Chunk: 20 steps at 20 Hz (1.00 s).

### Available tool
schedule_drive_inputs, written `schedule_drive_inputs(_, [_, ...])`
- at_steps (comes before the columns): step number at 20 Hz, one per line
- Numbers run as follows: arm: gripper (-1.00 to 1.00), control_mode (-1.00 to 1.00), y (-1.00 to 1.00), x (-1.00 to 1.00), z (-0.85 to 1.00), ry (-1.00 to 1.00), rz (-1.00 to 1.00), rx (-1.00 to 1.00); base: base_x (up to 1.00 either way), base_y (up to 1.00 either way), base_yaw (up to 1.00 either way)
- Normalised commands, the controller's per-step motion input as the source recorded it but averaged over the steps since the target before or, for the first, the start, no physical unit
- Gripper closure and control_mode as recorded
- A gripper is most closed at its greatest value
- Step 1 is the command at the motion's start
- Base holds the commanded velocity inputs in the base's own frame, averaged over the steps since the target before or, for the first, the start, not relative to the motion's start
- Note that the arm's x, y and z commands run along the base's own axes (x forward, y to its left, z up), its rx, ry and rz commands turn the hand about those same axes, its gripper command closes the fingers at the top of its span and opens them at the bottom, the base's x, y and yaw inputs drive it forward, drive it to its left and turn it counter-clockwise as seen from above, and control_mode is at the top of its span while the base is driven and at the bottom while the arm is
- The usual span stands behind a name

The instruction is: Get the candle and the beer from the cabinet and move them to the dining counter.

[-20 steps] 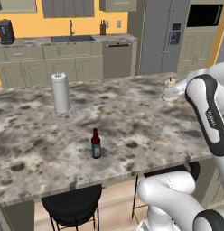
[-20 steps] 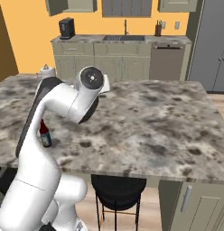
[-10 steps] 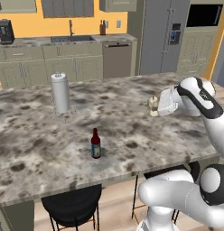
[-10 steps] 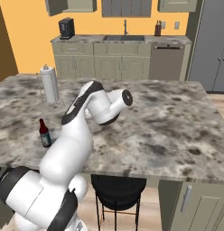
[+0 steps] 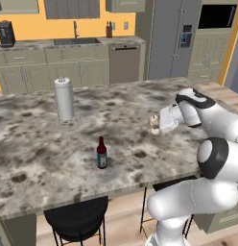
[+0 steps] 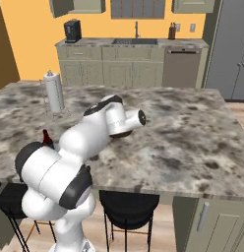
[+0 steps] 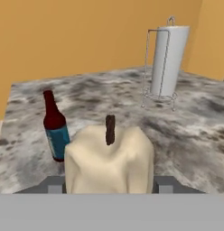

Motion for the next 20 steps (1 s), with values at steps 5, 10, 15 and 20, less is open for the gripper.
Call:
schedule_drive_inputs(5, [1.00, -1.00, 0.00, 0.21, -0.93, 0.00, 0.00, 0.04, 0.00, 0.00, 0.00])
schedule_drive_inputs(10, [1.00, -1.00, 0.04, 0.05, -0.79, 0.01, 0.00, 0.00, 0.00, 0.00, 0.00])
schedule_drive_inputs(15, [1.00, -1.00, 0.03, 0.09, -0.49, 0.02, 0.00, 0.00, 0.00, 0.00, 0.00])
schedule_drive_inputs(20, [1.00, -1.00, 0.09, 0.20, -0.46, 0.09, 0.00, 0.00, 0.00, 0.00, 0.00])
